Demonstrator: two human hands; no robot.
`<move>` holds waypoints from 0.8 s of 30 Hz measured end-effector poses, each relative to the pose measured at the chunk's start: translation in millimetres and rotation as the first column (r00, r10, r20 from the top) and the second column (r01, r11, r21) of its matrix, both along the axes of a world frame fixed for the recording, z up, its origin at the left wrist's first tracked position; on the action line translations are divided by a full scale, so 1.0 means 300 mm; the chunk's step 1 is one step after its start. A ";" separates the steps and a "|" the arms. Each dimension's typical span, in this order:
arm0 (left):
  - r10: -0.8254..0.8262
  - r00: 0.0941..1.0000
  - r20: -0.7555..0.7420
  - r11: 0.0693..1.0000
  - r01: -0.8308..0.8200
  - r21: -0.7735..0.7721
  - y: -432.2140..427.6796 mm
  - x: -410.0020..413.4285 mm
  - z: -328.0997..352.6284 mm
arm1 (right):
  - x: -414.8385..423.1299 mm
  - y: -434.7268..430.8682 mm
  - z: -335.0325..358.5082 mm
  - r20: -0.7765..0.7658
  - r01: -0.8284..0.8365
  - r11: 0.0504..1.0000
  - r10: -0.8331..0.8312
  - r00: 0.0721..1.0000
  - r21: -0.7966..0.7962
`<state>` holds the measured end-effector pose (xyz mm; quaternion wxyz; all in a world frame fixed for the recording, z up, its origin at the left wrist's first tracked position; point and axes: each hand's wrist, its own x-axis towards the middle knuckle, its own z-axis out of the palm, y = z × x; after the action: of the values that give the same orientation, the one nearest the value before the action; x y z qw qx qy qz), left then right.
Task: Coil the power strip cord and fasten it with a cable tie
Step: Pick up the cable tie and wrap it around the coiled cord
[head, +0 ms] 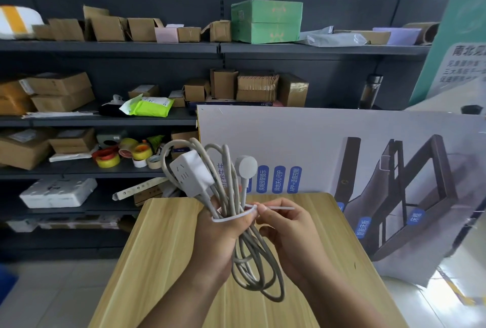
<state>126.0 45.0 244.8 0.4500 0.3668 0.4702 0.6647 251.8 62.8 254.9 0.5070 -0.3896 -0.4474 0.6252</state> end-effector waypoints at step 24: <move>-0.099 0.970 0.220 0.993 0.110 -0.039 0.029 -0.047 -0.005 | 0.148 0.088 -0.014 -0.100 0.145 0.985 -0.154 0.983 -0.091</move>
<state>112.0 53.7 243.3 0.5424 0.3044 0.4148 0.6642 296.0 89.2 250.8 0.5589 -0.4092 -0.3627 0.6234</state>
